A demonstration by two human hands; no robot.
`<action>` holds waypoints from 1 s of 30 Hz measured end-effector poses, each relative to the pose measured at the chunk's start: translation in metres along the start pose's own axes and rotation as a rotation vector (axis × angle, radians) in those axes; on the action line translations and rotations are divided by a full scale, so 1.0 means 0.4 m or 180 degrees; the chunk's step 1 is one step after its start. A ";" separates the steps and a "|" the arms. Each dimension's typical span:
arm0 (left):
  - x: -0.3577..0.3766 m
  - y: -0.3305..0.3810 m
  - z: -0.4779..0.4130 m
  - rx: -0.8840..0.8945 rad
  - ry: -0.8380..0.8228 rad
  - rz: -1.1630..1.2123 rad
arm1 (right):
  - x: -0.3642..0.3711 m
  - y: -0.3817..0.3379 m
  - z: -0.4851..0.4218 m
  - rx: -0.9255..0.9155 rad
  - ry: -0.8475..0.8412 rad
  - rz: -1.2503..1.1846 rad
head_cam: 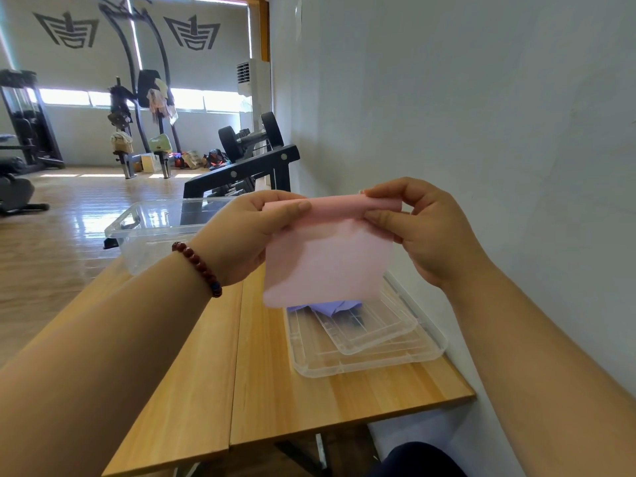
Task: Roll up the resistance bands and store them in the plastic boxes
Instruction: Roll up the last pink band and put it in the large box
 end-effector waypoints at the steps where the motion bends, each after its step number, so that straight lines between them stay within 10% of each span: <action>1: -0.003 0.002 0.000 0.0022 0.0009 -0.0062 | 0.002 0.000 0.001 0.0020 -0.0042 0.0011; 30: 0.002 -0.012 0.011 0.0118 -0.0207 0.0078 | 0.016 0.030 0.009 0.0314 -0.0173 -0.0026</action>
Point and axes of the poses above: each hand's wrist, its own z-axis away from the middle knuckle, its own x-axis out of the palm, y = z × x, the point moved 10 cm from there along -z, towards the middle knuckle, and after that the axes turned 12 degrees about -y, right-handed, at the moved point
